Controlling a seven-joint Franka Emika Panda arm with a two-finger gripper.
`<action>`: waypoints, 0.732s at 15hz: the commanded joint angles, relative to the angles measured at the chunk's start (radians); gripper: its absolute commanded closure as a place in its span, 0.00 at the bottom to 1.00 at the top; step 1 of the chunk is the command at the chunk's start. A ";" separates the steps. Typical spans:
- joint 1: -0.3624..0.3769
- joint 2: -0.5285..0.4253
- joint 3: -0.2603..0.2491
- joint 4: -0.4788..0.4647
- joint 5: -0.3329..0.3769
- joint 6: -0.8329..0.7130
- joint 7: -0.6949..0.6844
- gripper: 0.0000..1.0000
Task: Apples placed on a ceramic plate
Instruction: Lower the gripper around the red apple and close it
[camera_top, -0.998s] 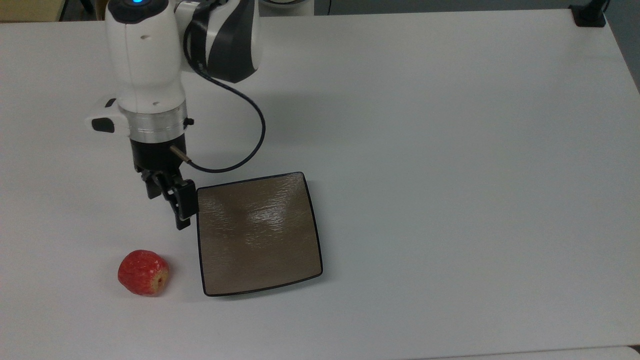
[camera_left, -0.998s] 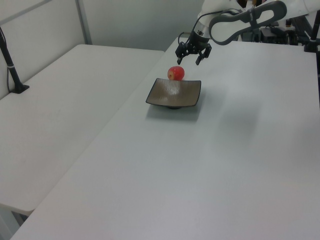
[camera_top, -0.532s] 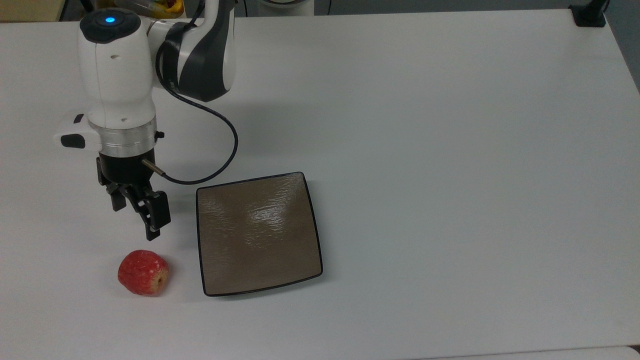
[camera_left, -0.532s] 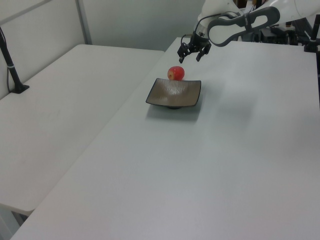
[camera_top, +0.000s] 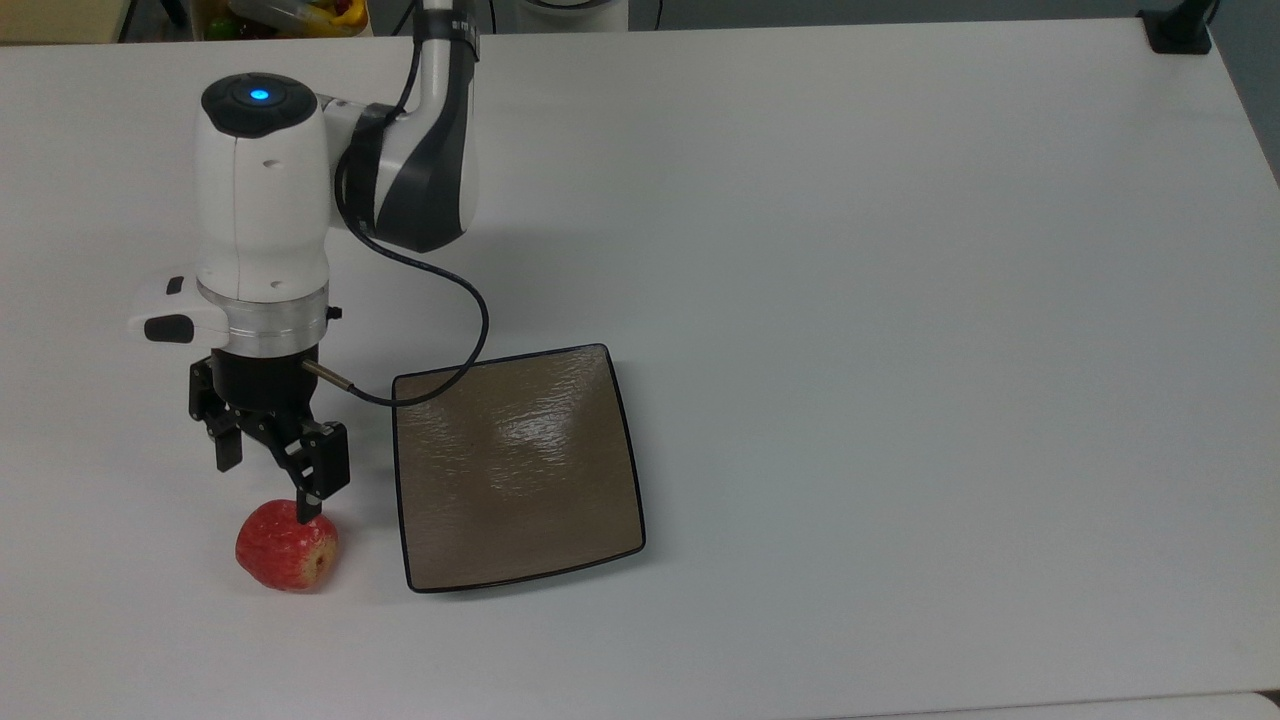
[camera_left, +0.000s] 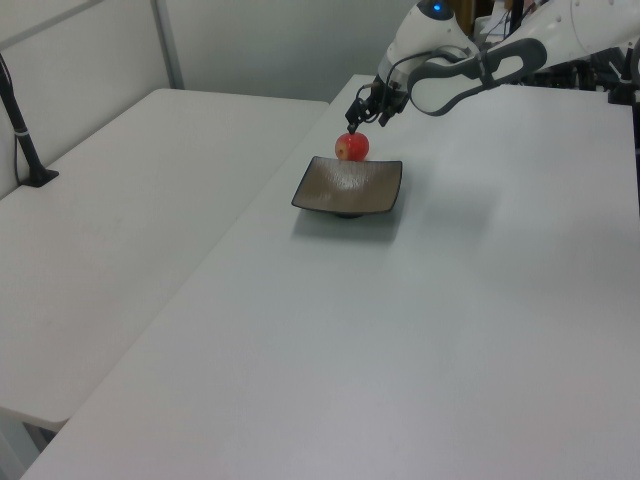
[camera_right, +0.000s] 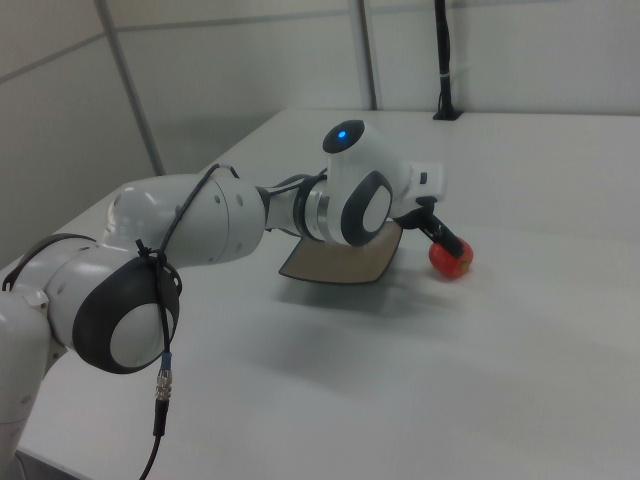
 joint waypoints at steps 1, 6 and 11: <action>0.002 0.017 0.004 0.033 -0.013 0.029 -0.029 0.00; 0.004 0.037 0.005 0.034 -0.015 0.051 -0.040 0.00; 0.025 0.077 -0.009 0.037 -0.016 0.072 -0.042 0.00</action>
